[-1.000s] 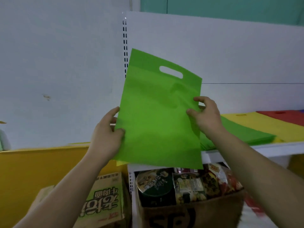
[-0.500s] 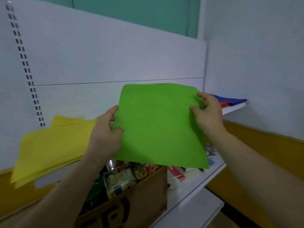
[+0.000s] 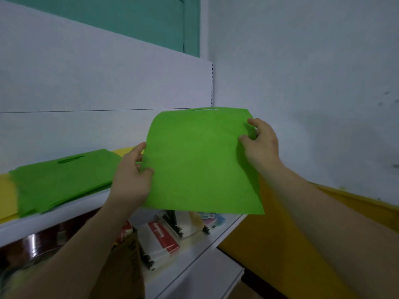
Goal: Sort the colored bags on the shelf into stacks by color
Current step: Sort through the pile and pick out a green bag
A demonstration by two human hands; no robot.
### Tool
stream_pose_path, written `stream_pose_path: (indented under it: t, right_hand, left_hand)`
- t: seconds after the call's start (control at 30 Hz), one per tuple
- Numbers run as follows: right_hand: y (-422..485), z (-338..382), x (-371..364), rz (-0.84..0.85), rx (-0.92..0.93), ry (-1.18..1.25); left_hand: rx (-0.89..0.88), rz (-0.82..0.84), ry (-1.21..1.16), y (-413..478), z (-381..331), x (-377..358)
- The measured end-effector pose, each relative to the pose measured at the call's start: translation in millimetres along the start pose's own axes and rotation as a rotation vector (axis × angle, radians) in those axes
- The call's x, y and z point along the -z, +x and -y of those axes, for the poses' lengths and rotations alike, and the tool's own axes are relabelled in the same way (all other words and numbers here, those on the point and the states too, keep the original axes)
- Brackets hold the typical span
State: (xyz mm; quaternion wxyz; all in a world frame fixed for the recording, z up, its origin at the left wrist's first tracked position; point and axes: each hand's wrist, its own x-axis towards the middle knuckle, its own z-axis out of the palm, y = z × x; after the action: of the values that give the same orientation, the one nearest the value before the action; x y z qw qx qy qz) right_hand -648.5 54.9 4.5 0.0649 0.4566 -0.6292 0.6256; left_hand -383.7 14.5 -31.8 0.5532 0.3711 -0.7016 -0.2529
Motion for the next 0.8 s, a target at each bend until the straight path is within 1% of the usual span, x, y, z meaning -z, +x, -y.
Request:
stream_pose_path:
  t: [0.13,0.33,0.5,0.7,0.8]
  right_hand:
    - [17,-3,-25,0.053,-0.074,0.049]
    - [40,9,-100,0.145,-0.002,0.041]
    - [47,30,-181,0.277,0.075,0.070]
    - [43,63,-267,0.455,0.182,0.097]
    - [41,77,-302,0.557,0.216,0.124]
  left_hand:
    - [0.005,-0.039,0.066,21,12,2]
    - [0.000,-0.111,0.173,57,40,39]
    - [0.107,-0.239,0.344,78,57,82]
    - [0.221,-0.323,0.523,70,71,131]
    - [0.285,-0.346,0.566,66,73,143]
